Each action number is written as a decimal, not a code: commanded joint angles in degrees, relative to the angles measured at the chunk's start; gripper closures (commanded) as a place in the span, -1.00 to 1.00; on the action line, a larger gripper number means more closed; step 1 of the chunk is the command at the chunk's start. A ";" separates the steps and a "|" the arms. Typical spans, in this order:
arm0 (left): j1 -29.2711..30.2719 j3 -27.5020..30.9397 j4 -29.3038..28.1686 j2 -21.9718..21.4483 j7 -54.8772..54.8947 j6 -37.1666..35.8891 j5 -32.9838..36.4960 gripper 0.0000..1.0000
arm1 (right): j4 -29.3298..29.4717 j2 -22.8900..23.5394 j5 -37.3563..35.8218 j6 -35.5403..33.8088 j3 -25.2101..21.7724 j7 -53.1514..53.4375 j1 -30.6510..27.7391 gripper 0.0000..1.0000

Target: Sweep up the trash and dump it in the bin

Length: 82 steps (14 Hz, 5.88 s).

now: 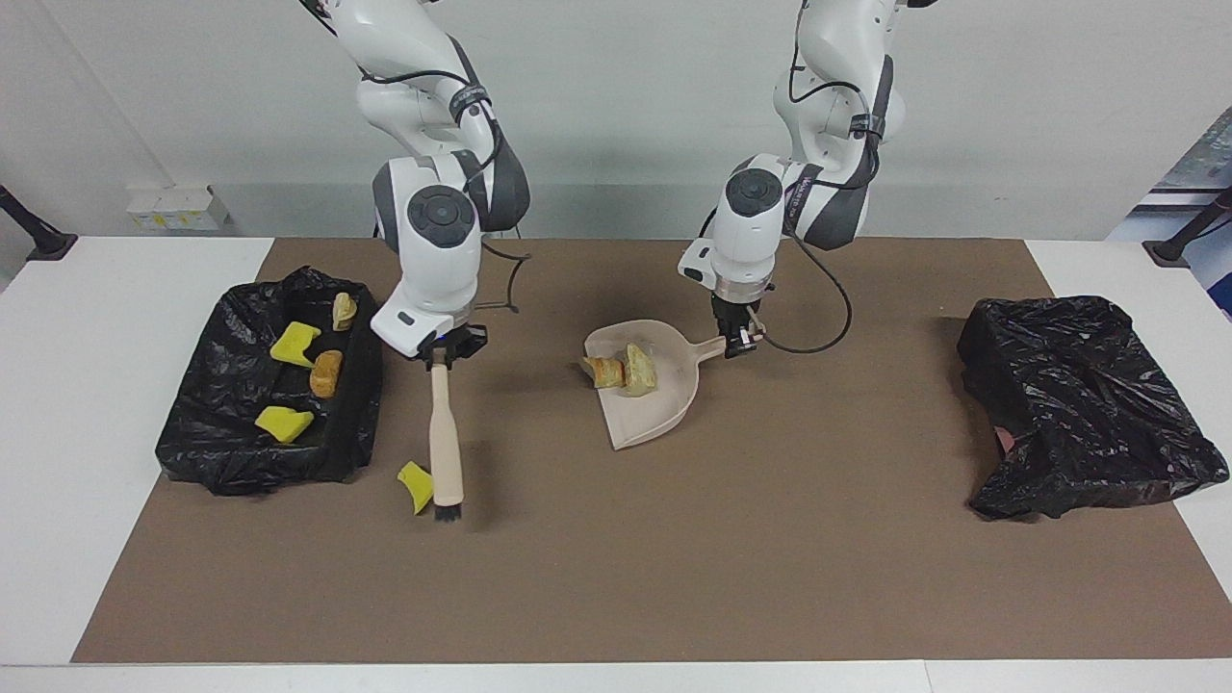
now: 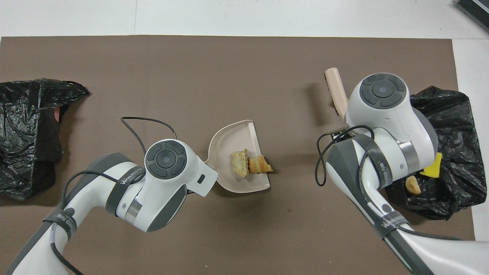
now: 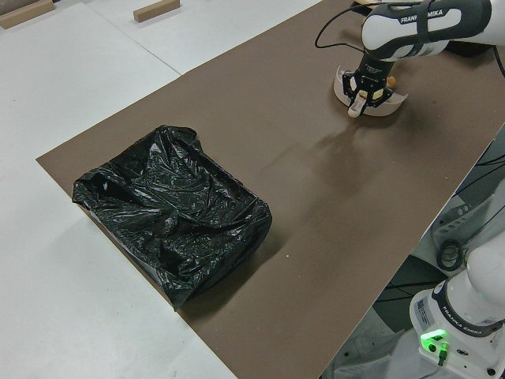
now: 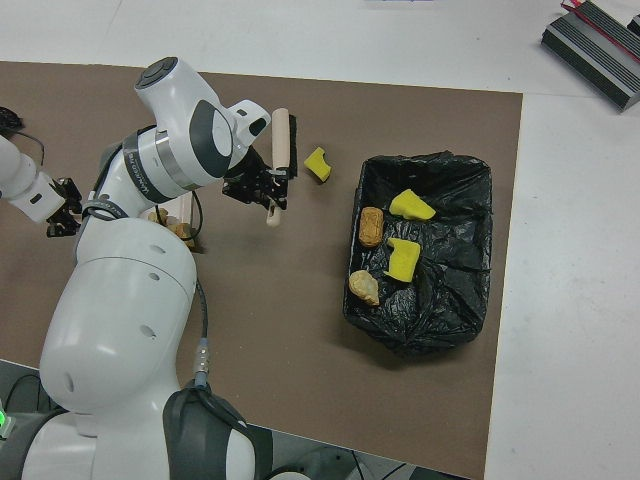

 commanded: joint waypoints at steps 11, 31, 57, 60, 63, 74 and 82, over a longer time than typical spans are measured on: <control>-0.74 0.78 -2.81 -1.82 -4.66 0.71 0.10 1.00 | 0.68 6.53 -4.85 -0.92 3.56 -2.08 -3.37 1.00; -2.33 0.78 -4.39 -1.12 -7.23 5.98 0.10 1.00 | -0.46 -5.68 23.49 -11.56 24.85 3.88 -4.78 1.00; 37.48 0.70 28.39 6.96 45.06 -21.60 -5.43 1.00 | -22.08 -9.38 31.67 14.09 25.29 37.37 16.93 1.00; 46.60 0.70 28.83 6.88 56.90 -22.93 -5.61 1.00 | -22.09 -9.30 31.67 14.45 25.29 37.73 16.93 0.31; 54.35 0.96 29.70 6.79 66.76 -23.98 -5.26 1.00 | -20.77 -9.29 31.58 15.32 25.11 37.64 16.76 -0.43; 59.73 1.31 35.96 9.16 70.75 -12.14 14.66 1.00 | -13.30 -13.95 30.53 12.96 24.41 36.68 4.82 -1.00; 58.94 1.31 29.02 6.71 59.69 2.89 38.91 1.00 | -6.64 -14.22 30.53 10.85 22.40 28.44 0.76 -1.00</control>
